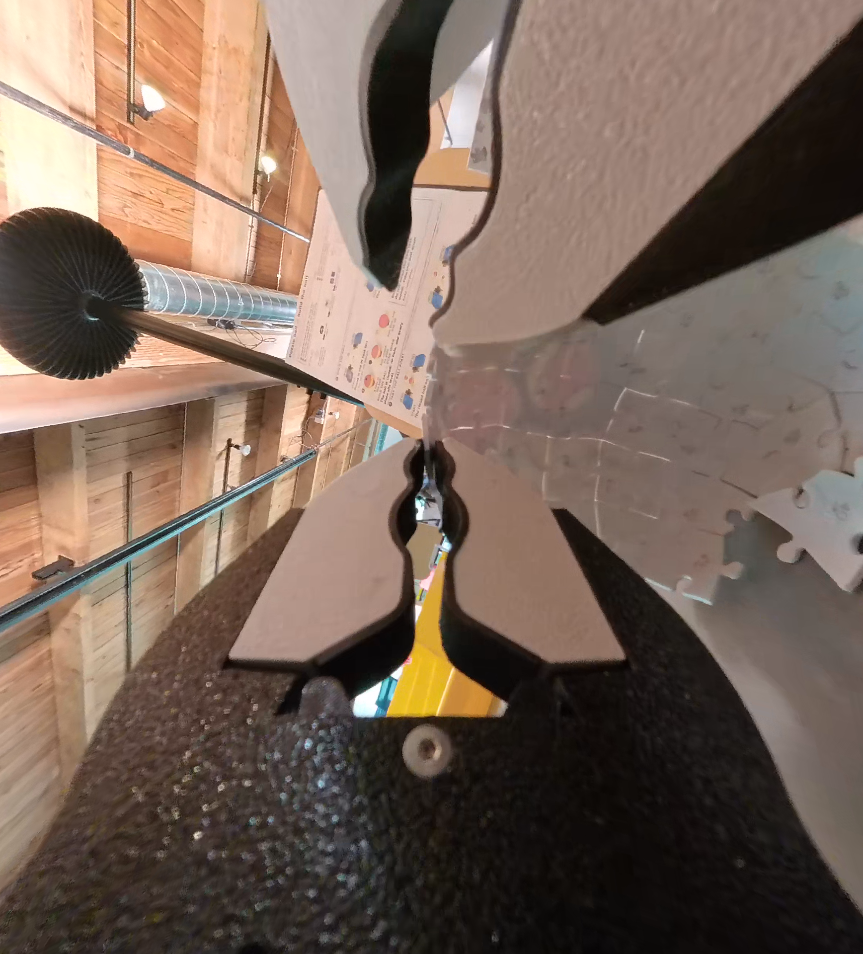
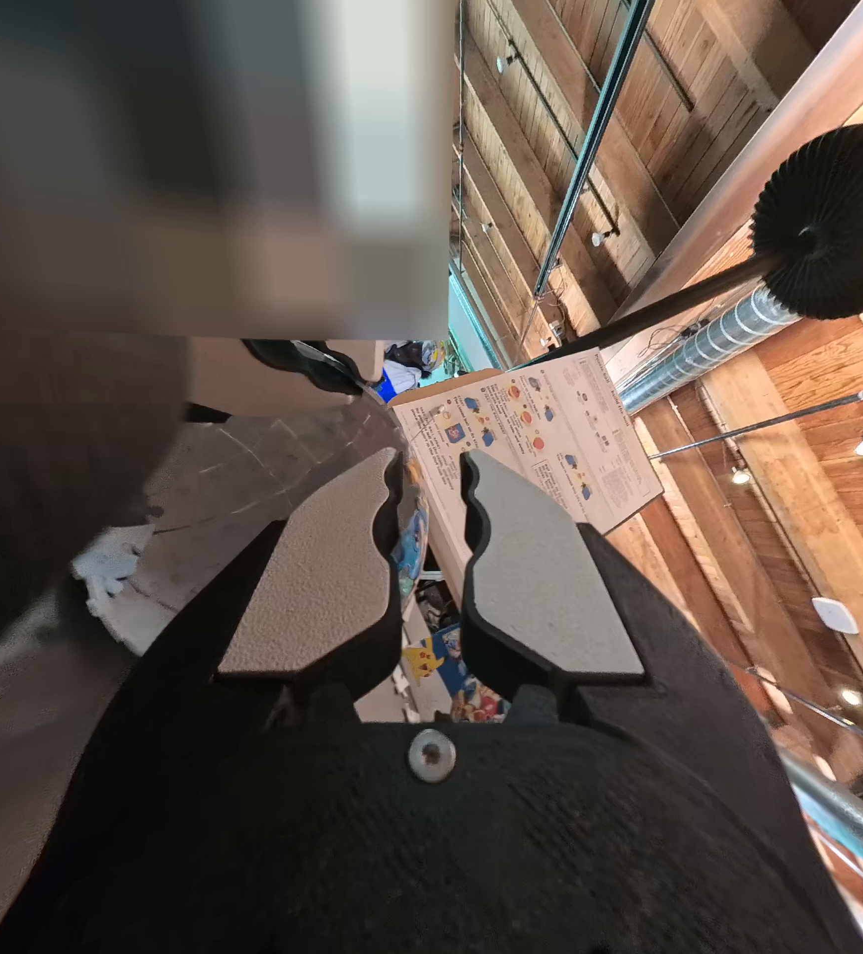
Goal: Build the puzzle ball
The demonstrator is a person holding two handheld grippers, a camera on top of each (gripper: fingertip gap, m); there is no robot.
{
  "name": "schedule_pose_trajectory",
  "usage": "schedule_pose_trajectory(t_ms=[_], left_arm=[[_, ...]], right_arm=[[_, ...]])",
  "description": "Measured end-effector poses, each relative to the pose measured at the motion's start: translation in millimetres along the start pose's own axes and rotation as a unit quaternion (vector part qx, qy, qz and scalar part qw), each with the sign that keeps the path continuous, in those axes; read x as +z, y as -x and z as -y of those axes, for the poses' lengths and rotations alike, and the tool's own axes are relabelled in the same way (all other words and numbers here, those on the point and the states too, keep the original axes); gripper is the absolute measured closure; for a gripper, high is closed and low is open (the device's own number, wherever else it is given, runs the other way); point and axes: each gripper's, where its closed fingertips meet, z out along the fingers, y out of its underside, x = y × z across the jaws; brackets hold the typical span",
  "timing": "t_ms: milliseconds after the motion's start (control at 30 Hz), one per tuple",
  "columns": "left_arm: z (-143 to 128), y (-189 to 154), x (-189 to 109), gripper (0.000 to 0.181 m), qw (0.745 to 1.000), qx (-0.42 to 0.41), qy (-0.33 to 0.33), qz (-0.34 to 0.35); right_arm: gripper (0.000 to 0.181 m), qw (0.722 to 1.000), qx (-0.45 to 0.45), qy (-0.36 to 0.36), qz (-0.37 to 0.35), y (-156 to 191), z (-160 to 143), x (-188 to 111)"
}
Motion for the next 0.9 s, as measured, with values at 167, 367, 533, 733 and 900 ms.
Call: schedule_pose_trajectory(t_ms=[167,367,533,733,900], left_arm=[[3,1,-2,0.178,1.000,0.016,-0.015,0.009],[7,-1,-3,0.178,0.999,0.034,-0.027,0.017],[6,-2,-5,0.178,0.998,0.040,-0.038,0.018],[5,-2,-5,0.178,0.998,0.042,-0.038,0.021],[5,-3,-5,0.178,0.998,0.041,-0.041,0.020]], right_arm=[[0.158,0.999,-0.043,0.001,0.019,5,-5,-6],[0.162,0.994,-0.106,-0.007,0.025,7,-7,-9],[0.172,0.983,-0.182,-0.018,0.024,12,-9,-12],[0.168,0.980,-0.196,-0.017,0.005,9,-8,-11],[0.171,0.980,-0.200,-0.017,0.004,9,-8,-12]])
